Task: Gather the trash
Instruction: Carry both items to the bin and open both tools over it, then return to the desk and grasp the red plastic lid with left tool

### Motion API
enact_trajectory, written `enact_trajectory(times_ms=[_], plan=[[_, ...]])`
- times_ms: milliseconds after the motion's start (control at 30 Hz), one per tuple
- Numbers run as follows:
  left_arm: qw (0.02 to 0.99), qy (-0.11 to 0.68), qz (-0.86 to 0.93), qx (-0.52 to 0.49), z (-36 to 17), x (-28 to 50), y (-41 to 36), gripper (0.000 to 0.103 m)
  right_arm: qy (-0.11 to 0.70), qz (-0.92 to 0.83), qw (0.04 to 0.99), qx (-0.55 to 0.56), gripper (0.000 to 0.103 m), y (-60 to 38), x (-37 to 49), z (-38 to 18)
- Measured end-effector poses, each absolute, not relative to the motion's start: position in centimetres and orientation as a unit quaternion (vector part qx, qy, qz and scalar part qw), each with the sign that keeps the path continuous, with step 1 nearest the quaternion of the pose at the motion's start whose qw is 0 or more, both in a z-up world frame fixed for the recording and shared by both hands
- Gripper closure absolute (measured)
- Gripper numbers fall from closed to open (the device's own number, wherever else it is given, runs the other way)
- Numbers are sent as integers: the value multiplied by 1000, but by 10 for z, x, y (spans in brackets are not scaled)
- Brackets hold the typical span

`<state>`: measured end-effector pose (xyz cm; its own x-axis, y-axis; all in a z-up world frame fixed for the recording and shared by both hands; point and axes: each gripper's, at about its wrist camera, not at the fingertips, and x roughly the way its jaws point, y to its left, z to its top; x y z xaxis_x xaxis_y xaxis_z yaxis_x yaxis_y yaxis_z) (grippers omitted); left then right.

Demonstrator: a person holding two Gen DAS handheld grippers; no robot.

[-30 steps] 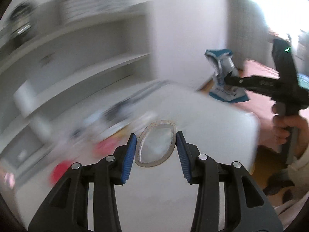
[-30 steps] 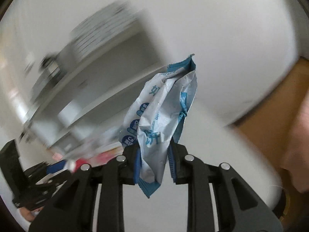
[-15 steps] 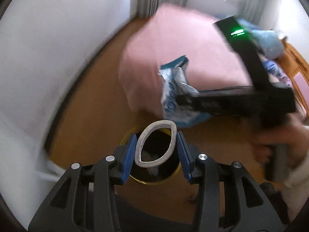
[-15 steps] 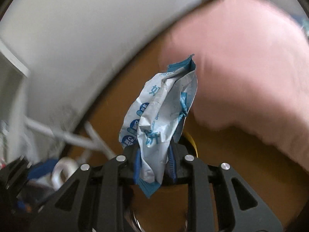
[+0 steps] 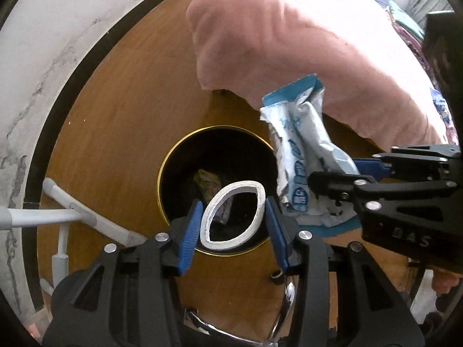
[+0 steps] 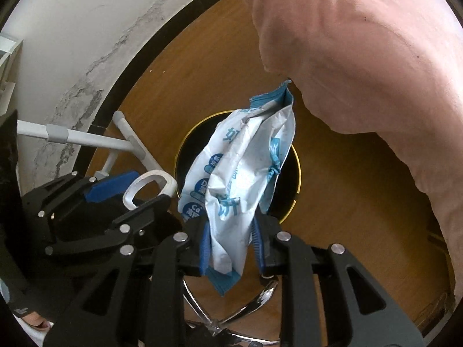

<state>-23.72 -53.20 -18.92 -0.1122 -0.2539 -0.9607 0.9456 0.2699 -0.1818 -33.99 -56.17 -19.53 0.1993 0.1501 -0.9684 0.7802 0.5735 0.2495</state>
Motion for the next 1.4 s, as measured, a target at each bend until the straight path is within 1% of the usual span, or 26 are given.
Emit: enact_trajectory(times_ms=[33,67,100,133,167,267,367,433,500,567,667,733,800,900,1000,1033,1100,1200,1233,1333,1400], plan=[[585,546,-509,318,-191,-235,-532,40,585,-238,664,401,72,-560,-340,-195],[586,549,-508,313,-190,-241,-535,19,584,-243,659,406,58,-566,-345,-198],[592,547,-508,304,-189,-239,-534,14,582,-247,658,409,47,-570,-350,-197],[598,543,-508,298,-185,-241,-531,13,578,-252,659,411,27,-572,-352,-196],[603,539,-507,297,-184,-240,-531,11,572,-261,661,410,22,-576,-354,-195],[612,524,-508,305,-177,-247,-525,11,562,-285,658,411,20,-587,-361,-194],[635,474,-523,315,-153,-258,-518,11,545,-323,660,405,18,-598,-372,-186],[641,425,-563,303,-112,-274,-506,11,531,-361,662,386,15,-606,-380,-175],[658,372,-592,278,-62,-284,-485,8,519,-417,665,340,13,-609,-385,-158],[677,338,-605,247,-22,-282,-464,6,497,-449,683,291,10,-607,-386,-136],[726,286,-587,217,44,-256,-414,6,453,-462,720,252,9,-597,-382,-104],[767,265,-546,209,68,-233,-377,6,423,-461,743,239,7,-589,-379,-84],[817,250,-484,188,90,-196,-321,6,392,-472,759,218,7,-582,-376,-64],[873,245,-384,172,101,-149,-237,6,342,-503,770,195,7,-567,-372,-34],[918,273,-241,156,95,-96,-135,6,283,-507,792,188,7,-546,-359,1],[924,282,-211,148,92,-86,-112,6,268,-497,804,187,7,-535,-347,13],[936,307,-127,114,84,-60,-48,6,267,-474,821,176,7,-516,-324,26],[936,341,-74,56,77,-36,17,6,294,-409,854,134,7,-472,-272,43],[934,350,-66,45,75,-29,30,6,292,-385,867,126,7,-452,-255,49],[928,365,-63,29,70,-17,57,6,260,-233,927,136,7,-382,-200,75],[925,372,-68,36,66,-13,60,6,288,-141,939,123,7,-338,-160,79]])
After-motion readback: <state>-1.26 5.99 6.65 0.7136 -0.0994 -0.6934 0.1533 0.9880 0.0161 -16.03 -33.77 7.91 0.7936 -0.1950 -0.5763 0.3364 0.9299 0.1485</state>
